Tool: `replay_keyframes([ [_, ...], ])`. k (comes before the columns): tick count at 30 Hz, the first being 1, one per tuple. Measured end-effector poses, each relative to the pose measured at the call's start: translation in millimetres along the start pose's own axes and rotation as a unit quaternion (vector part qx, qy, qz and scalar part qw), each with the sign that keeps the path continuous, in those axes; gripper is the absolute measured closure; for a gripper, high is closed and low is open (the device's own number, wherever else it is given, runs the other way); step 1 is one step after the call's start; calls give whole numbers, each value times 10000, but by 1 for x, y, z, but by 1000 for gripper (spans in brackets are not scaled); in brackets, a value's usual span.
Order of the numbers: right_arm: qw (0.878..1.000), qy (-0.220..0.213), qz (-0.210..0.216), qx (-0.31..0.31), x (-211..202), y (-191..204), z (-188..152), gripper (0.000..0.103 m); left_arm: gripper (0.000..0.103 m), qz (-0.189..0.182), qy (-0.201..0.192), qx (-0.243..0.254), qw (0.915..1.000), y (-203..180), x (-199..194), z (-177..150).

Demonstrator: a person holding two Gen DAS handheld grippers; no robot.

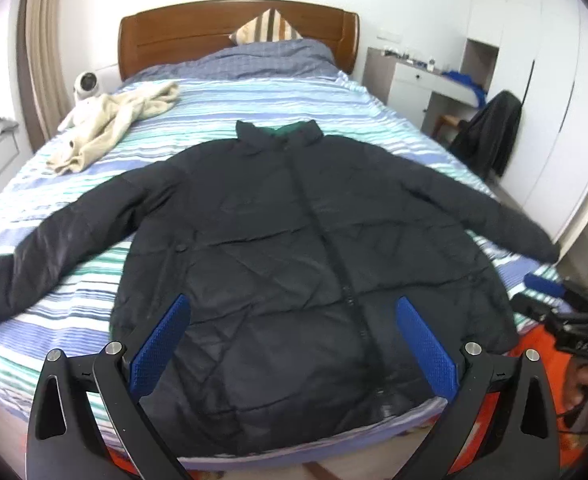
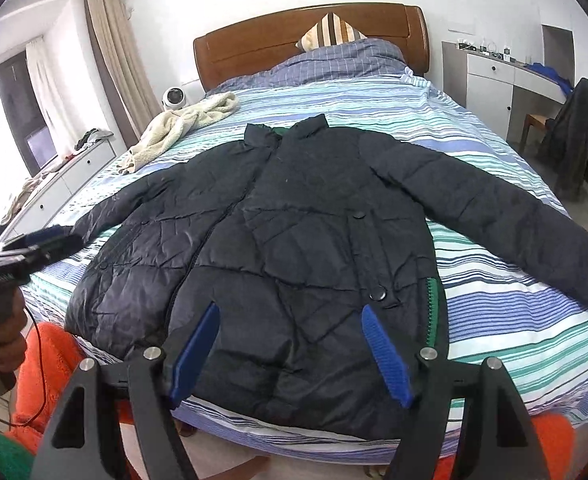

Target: Fold large clothes

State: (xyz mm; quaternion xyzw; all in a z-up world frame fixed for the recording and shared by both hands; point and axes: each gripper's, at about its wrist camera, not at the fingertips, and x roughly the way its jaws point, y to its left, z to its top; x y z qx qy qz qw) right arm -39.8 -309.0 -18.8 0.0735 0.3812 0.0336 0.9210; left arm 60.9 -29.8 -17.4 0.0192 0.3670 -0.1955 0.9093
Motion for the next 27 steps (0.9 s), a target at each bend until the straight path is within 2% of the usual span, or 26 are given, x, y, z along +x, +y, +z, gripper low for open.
replay_keyframes([
  [2,10000,-26,-3,51,-2,-2,0,28,1,74,-46,-56,9999,1,-5,-1],
  [6,9999,50,-77,140,-3,-8,-1,28,1,513,-193,8,9985,9,-17,-11],
  [12,9992,40,-107,381,-4,-17,-3,28,1,996,-84,-155,9949,29,-18,-17],
  [17,9983,50,-492,296,-6,-22,2,28,1,1290,-29,-487,9904,46,-10,-13],
  [23,9916,-95,-1280,176,-17,-39,13,28,1,1457,10,-470,9882,51,-4,-12],
  [27,9901,-92,-1347,394,-18,-54,13,28,1,1536,83,-373,9874,48,-1,-16],
])
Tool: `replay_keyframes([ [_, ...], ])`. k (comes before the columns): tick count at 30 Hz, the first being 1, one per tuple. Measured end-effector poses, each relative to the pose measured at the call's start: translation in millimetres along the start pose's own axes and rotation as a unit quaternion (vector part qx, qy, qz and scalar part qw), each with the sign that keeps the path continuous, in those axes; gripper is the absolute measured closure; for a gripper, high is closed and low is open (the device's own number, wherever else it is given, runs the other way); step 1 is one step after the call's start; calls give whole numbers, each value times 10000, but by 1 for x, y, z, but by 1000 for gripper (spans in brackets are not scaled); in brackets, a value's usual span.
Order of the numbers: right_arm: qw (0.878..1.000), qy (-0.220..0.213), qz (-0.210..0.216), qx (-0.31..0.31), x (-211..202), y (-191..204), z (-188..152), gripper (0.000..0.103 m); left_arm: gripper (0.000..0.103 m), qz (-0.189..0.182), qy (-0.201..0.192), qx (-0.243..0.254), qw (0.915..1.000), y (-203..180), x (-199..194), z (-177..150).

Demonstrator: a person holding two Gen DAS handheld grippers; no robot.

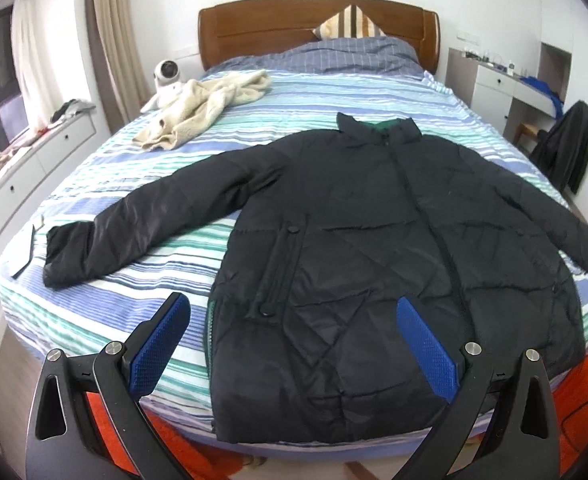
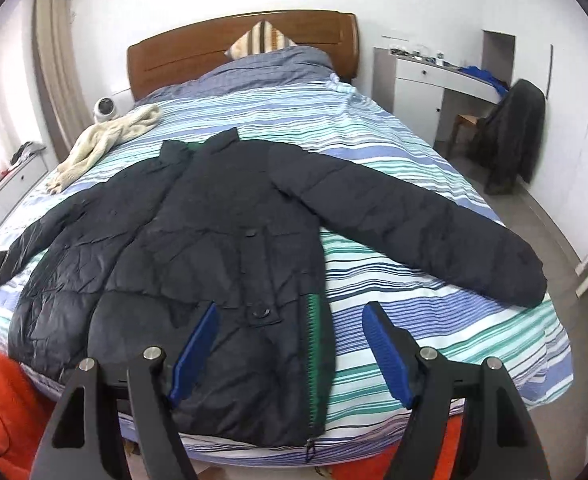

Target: Fold large clothes

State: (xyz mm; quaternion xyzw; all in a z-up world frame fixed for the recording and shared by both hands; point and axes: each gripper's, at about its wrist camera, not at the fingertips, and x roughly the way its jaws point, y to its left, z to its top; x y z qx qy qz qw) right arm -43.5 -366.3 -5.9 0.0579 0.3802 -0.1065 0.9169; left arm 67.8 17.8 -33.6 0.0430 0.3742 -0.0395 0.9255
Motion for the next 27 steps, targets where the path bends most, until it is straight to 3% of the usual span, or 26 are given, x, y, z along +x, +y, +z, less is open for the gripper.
replay_keyframes([
  [7,9989,253,177,341,13,-8,-9,28,1,32,70,112,9999,-6,0,-3],
  [17,9987,322,328,222,16,6,-14,28,1,17,114,163,9998,-9,-2,-6],
  [27,9991,244,207,281,15,-5,-9,28,1,112,214,41,9997,3,0,-11],
])
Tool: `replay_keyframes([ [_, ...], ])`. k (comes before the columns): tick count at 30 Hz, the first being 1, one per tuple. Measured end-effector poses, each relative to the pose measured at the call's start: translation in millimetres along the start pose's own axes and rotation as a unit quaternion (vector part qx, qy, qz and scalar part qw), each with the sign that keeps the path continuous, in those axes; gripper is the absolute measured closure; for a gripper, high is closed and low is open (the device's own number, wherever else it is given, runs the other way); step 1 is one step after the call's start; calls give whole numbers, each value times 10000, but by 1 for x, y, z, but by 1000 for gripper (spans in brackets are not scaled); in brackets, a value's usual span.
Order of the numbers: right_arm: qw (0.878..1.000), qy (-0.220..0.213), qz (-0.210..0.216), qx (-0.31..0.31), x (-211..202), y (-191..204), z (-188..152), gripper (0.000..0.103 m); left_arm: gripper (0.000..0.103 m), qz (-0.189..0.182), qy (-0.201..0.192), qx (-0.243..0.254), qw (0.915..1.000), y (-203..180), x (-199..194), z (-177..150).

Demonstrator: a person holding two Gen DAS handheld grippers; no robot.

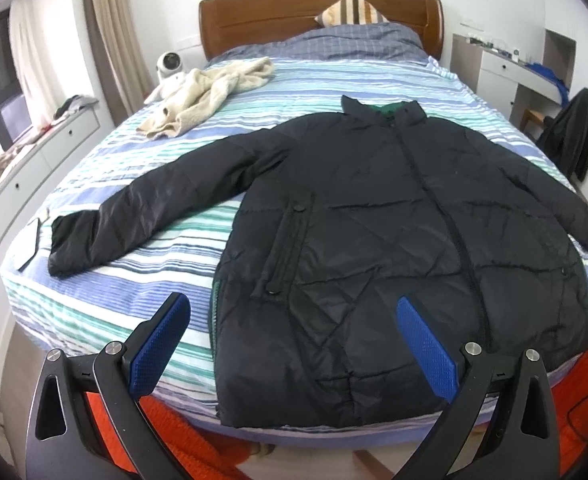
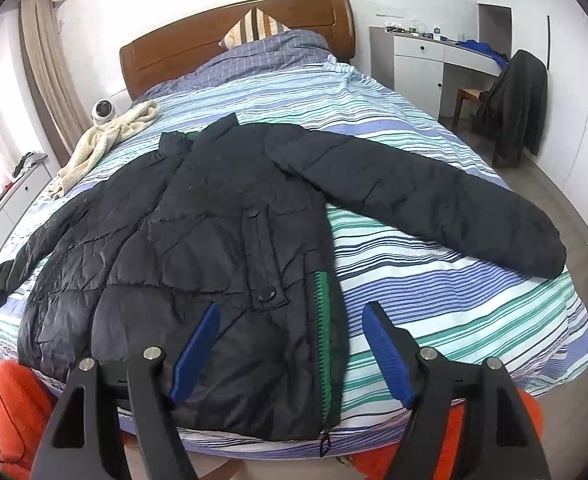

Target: Fold large clothes

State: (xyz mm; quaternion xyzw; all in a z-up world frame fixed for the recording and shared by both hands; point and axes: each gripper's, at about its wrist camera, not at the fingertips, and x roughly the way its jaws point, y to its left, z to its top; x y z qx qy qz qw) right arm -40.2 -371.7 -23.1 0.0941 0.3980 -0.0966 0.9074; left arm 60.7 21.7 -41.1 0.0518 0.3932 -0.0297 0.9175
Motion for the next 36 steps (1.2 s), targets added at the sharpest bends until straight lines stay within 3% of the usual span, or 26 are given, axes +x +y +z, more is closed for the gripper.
replay_keyframes([
  [6,9993,-166,-152,287,-2,-39,4,28,1,17,-16,-38,10000,2,-1,1],
  [11,9884,-520,-216,1409,-17,-124,14,28,1,27,11,-16,10000,1,2,1],
  [17,9442,-331,265,3266,14,-217,-15,28,1,-22,39,29,10000,-8,3,2],
  [22,9159,-695,327,3941,36,-256,-22,28,0,17,17,211,9998,-16,0,2],
  [25,8917,-732,254,4459,56,-281,-23,28,0,37,28,206,9998,-16,0,2],
  [30,8653,-881,114,4933,80,-302,-25,28,1,53,95,93,9999,-13,1,-1],
  [32,8642,-905,-41,4950,84,-303,-23,42,1,57,156,91,9998,-12,4,-4],
  [33,8689,-870,-149,4871,85,-304,-21,60,1,63,180,98,9998,-12,4,-5],
  [34,8768,-843,-283,4726,85,-303,-16,70,1,72,195,106,9997,-12,5,-6],
  [36,8908,-922,-487,4423,78,-296,-6,79,1,92,197,111,9997,-11,5,-6],
])
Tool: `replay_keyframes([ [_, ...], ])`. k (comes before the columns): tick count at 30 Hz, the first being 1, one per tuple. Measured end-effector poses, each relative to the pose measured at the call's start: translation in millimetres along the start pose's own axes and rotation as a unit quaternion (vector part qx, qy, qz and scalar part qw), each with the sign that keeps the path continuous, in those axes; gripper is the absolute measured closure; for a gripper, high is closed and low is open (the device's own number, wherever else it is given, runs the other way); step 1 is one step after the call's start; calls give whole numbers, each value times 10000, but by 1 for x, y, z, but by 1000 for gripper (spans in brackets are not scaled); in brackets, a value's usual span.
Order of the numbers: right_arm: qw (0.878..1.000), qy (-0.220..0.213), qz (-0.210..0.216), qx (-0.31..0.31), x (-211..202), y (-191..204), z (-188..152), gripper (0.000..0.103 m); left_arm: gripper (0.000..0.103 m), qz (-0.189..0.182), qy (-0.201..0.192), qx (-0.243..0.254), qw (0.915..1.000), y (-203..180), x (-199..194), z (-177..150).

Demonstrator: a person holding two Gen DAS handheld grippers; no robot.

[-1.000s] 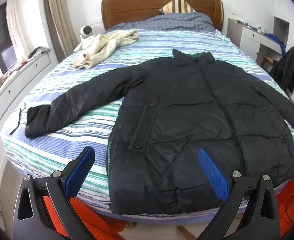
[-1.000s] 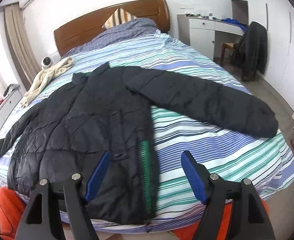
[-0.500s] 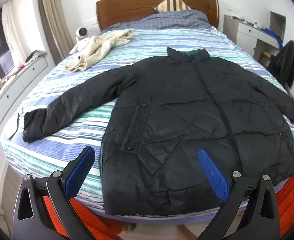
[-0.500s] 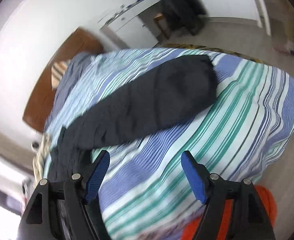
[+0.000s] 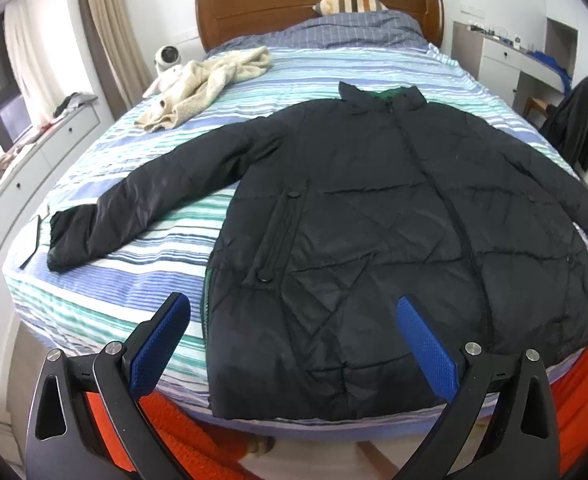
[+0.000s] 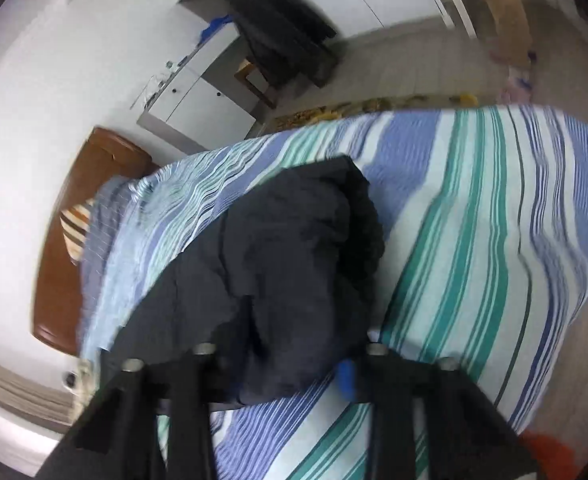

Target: Fold large clothes

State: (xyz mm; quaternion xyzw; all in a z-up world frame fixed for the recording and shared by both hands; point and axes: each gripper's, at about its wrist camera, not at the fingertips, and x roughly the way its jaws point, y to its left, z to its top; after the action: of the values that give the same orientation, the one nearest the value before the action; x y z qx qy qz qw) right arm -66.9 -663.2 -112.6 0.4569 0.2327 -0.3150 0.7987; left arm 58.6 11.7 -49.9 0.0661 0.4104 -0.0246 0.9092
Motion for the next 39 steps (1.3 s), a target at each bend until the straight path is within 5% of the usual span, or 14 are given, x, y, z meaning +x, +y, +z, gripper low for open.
replay_keyframes([
  [4,9936,-435,253,-1014,-42,55,-3,87,1,-1,10,-51,10000,2,1,1],
  [8,9629,-809,917,-2405,-95,142,-26,88,1,-67,57,-50,9999,0,6,2],
  [13,8898,-894,1884,-4059,-146,259,-97,88,1,-140,-55,-88,9998,-2,2,2],
  [17,8306,-709,2197,-5068,-151,320,-173,88,1,-110,-75,-98,9999,1,0,-1],
  [19,8091,-452,2360,-5362,-142,340,-212,88,1,-66,-48,-131,9999,6,0,-4],
  [22,7924,110,2582,-5526,-123,350,-266,88,1,-35,12,-238,9997,14,1,-7],
  [27,7882,974,2379,-5591,-83,350,-350,78,1,-54,110,-372,9992,21,3,-10],
  [28,7894,1255,2370,-5523,-73,346,-356,51,1,-64,114,-373,9992,20,3,-10],
  [30,7889,1906,2532,-5265,-60,333,-375,17,1,-101,117,-332,9993,18,5,-8],
  [36,7891,2189,2841,-4987,-80,297,-375,17,1,-580,73,-293,9979,6,11,2],
  [39,8017,2062,2804,-4860,-91,277,-348,17,1,-1241,107,-245,9919,-10,27,20],
])
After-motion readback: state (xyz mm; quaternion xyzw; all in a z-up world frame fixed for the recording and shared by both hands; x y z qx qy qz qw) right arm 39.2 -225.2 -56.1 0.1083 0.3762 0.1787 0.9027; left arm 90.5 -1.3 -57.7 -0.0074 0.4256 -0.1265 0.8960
